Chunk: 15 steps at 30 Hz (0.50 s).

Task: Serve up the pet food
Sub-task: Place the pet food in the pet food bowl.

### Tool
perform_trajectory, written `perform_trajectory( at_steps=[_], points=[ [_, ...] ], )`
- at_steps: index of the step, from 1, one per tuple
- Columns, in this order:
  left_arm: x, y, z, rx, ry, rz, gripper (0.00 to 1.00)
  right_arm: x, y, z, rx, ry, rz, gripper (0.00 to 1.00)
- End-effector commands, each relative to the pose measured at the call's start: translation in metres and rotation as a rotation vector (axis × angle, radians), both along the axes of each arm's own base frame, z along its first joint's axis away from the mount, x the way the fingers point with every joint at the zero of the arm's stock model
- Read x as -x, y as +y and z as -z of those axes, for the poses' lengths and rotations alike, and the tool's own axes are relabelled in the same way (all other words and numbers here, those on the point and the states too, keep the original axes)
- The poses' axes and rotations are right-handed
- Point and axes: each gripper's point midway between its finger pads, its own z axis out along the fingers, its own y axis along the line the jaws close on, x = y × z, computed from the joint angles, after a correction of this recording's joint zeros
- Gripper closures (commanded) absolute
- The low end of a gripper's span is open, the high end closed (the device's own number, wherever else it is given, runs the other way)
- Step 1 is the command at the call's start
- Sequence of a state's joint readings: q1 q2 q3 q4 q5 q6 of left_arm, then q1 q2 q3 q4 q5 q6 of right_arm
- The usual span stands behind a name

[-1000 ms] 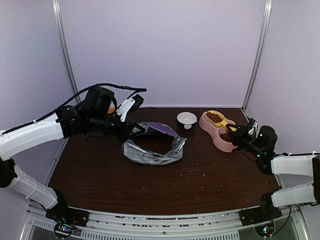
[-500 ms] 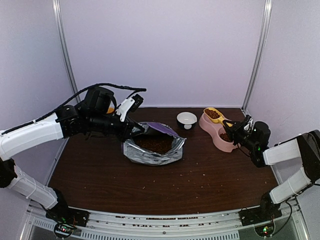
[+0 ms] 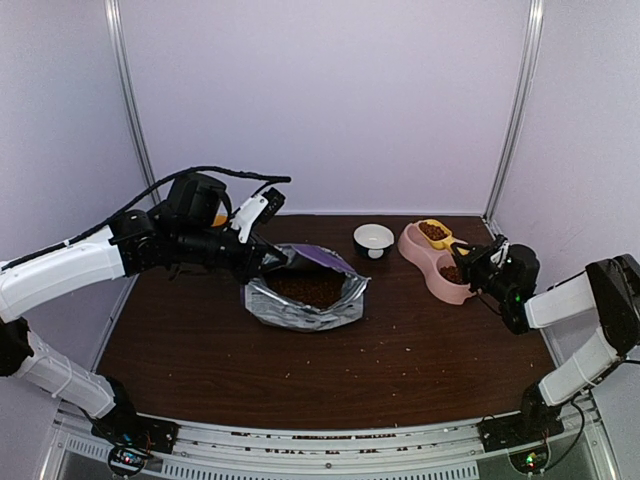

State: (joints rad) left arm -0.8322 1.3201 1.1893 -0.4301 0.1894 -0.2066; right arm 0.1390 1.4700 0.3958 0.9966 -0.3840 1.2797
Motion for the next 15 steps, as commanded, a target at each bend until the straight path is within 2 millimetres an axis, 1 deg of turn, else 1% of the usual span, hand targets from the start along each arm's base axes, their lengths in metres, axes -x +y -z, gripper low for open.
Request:
perform_trajectory(
  at_steps=[1,4,11,15],
  points=[
    [-0.010,0.006,-0.030,0.056,-0.082,-0.036,1.00,-0.008,-0.011,-0.007,0.044,-0.003,0.051,1.00],
    [-0.010,0.006,-0.030,0.055,-0.080,-0.035,1.00,-0.009,-0.015,-0.001,0.062,0.029,0.072,1.00],
    [-0.009,0.006,-0.030,0.056,-0.081,-0.035,1.00,-0.013,-0.020,0.001,0.106,0.061,0.094,1.00],
    [-0.009,0.007,-0.031,0.055,-0.083,-0.034,1.00,-0.016,-0.024,0.006,0.165,0.106,0.104,1.00]
  ],
)
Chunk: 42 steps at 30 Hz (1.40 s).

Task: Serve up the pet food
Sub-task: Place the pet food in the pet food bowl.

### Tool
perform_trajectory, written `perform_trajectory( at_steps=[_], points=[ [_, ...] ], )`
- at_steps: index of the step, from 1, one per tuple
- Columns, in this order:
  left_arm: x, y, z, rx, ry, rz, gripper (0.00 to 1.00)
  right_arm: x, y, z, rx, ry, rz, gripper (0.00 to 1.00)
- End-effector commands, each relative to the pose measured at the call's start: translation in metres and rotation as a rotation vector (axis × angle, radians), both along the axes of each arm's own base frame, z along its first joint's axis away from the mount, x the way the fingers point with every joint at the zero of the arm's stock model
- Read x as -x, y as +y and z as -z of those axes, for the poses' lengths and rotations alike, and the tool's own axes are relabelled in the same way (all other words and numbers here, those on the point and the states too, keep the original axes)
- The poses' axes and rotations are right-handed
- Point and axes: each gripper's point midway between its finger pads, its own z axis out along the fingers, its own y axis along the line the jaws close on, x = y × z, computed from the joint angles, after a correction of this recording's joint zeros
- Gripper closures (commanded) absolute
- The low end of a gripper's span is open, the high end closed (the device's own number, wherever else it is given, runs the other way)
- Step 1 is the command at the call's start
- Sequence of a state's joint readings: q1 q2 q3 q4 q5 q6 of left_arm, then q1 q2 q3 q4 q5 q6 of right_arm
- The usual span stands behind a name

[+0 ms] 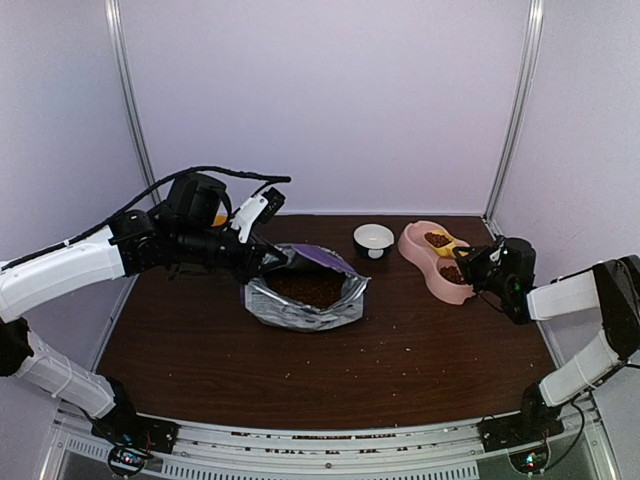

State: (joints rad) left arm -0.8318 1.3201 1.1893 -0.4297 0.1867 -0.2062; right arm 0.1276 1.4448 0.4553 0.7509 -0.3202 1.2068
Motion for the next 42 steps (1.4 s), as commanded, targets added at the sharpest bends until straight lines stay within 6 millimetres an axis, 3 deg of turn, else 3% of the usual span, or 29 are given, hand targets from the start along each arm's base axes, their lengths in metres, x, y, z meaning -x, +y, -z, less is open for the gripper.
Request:
perform_trajectory(
  at_steps=[1,20,42],
  points=[
    [-0.009,0.006,-0.031,0.056,-0.082,-0.031,1.00,-0.010,-0.010,-0.018,0.086,-0.015,0.036,1.00],
    [-0.009,0.008,-0.032,0.051,-0.088,-0.034,1.00,-0.025,-0.022,-0.024,0.333,0.133,0.028,1.00],
    [-0.009,0.010,-0.035,0.048,-0.102,-0.040,1.00,-0.036,-0.026,-0.036,0.478,0.191,-0.011,1.00]
  ],
)
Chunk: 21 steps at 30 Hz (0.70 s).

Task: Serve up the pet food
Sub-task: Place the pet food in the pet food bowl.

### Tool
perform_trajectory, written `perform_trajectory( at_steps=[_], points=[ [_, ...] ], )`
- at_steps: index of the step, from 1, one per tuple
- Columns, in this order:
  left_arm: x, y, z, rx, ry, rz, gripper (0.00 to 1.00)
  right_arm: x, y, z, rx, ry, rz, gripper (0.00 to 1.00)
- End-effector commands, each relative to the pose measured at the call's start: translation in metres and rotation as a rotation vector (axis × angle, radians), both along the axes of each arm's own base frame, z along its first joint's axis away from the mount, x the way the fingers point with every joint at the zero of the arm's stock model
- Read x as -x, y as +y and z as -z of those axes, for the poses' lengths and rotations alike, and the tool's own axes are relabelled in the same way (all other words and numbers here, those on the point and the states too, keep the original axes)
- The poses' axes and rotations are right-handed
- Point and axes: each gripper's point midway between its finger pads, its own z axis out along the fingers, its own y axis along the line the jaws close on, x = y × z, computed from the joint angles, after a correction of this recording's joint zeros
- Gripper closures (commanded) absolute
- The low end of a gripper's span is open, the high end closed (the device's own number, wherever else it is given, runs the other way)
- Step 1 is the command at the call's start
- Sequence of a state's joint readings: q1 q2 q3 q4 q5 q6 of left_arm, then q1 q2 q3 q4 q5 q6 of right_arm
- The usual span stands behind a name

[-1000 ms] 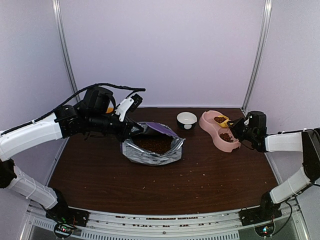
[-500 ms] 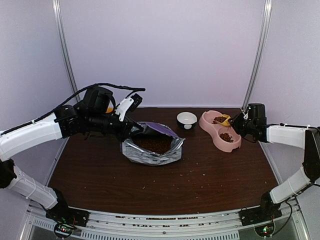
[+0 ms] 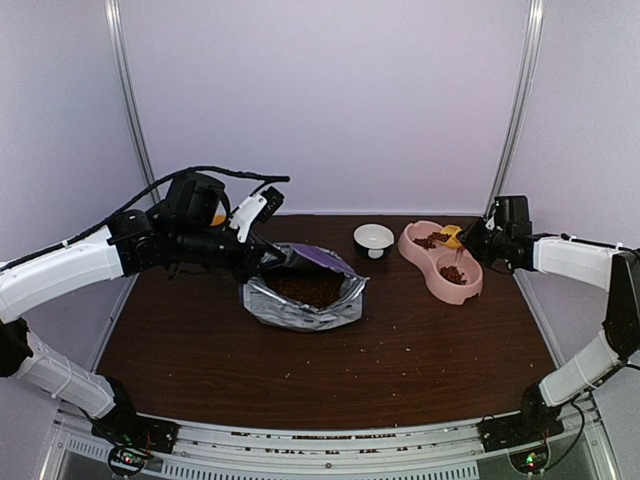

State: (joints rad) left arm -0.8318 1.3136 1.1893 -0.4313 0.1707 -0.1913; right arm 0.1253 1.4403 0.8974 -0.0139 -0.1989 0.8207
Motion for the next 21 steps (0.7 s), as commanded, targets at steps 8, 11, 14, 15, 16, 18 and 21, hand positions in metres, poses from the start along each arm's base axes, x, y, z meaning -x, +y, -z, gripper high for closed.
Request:
perform_trajectory(
  at_steps=[8,11,14,15,16,18,21],
  points=[
    [-0.0073,0.0082,-0.0343,0.059,-0.086,-0.033,1.00,-0.0094,-0.0096,-0.0156,0.094,-0.010,-0.001,1.00],
    [-0.0075,0.0084,-0.0345,0.059,-0.086,-0.035,1.00,-0.0115,-0.0090,-0.0182,0.111,-0.010,-0.012,1.00],
    [-0.0074,0.0084,-0.0345,0.059,-0.086,-0.035,1.00,-0.0122,-0.0087,-0.0181,0.139,-0.002,-0.029,1.00],
    [-0.0075,0.0084,-0.0340,0.058,-0.086,-0.035,1.00,-0.0121,-0.0084,-0.0171,0.147,0.003,-0.034,1.00],
    [-0.0073,0.0083,-0.0345,0.059,-0.086,-0.034,1.00,-0.0124,-0.0081,-0.0175,0.157,0.004,-0.040,1.00],
    [-0.0074,0.0083,-0.0345,0.059,-0.086,-0.035,1.00,-0.0127,-0.0069,-0.0175,0.181,0.007,-0.055,1.00],
    [-0.0078,0.0082,-0.0339,0.057,-0.087,-0.035,1.00,-0.0138,-0.0039,-0.0201,0.221,0.004,-0.084,1.00]
  ],
)
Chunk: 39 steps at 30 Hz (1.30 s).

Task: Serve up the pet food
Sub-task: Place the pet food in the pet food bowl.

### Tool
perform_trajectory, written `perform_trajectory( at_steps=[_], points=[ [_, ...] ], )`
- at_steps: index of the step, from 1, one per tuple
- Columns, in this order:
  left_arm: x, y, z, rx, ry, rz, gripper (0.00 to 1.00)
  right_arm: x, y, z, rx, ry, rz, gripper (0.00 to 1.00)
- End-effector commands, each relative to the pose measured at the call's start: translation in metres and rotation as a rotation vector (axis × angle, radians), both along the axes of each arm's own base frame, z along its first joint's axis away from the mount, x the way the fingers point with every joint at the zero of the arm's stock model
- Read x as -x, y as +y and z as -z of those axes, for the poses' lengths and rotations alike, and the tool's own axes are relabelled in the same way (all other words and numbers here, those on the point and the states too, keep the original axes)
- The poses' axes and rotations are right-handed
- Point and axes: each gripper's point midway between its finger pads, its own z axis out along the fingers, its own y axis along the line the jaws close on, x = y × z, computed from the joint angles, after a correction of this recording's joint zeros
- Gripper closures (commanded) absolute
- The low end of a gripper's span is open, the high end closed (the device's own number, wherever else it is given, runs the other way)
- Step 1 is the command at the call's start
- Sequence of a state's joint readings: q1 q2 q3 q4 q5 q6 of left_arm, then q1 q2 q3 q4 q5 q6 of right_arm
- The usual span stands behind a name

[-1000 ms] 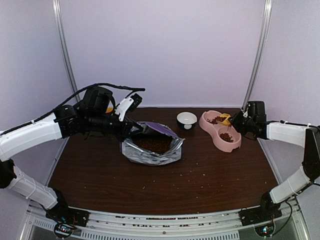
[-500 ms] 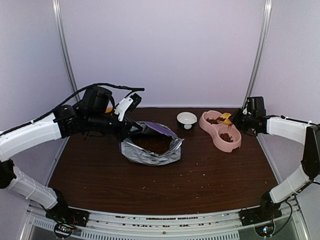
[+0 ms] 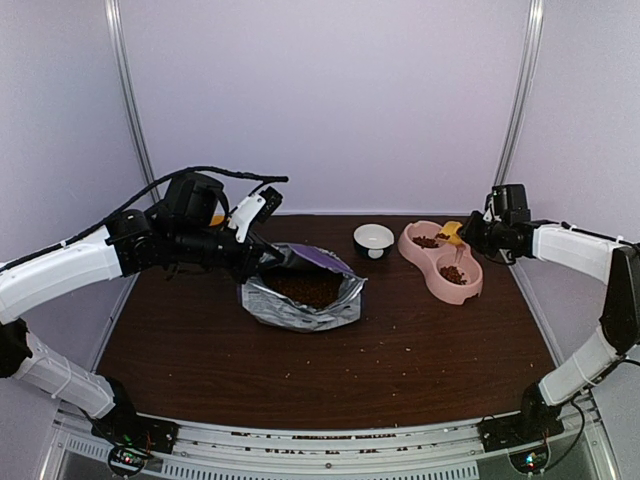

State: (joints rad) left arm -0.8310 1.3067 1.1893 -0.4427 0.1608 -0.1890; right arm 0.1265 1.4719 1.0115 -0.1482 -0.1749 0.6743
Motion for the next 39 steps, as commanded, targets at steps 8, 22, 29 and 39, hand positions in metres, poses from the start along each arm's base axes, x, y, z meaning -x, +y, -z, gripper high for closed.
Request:
perform_trajectory(
  at_steps=[8,22,29,39],
  points=[
    [-0.008,0.005,-0.033,0.062,-0.083,-0.026,1.00,-0.010,0.011,-0.016,0.241,-0.012,-0.133,1.00],
    [-0.008,0.006,-0.035,0.063,-0.091,-0.029,1.00,-0.007,0.018,-0.026,0.577,-0.016,-0.266,1.00],
    [-0.008,0.007,-0.035,0.060,-0.095,-0.033,1.00,-0.002,0.018,-0.035,0.569,-0.046,-0.258,1.00],
    [-0.007,0.006,-0.036,0.063,-0.092,-0.024,1.00,0.027,0.046,-0.038,0.369,-0.103,-0.351,1.00]
  ],
)
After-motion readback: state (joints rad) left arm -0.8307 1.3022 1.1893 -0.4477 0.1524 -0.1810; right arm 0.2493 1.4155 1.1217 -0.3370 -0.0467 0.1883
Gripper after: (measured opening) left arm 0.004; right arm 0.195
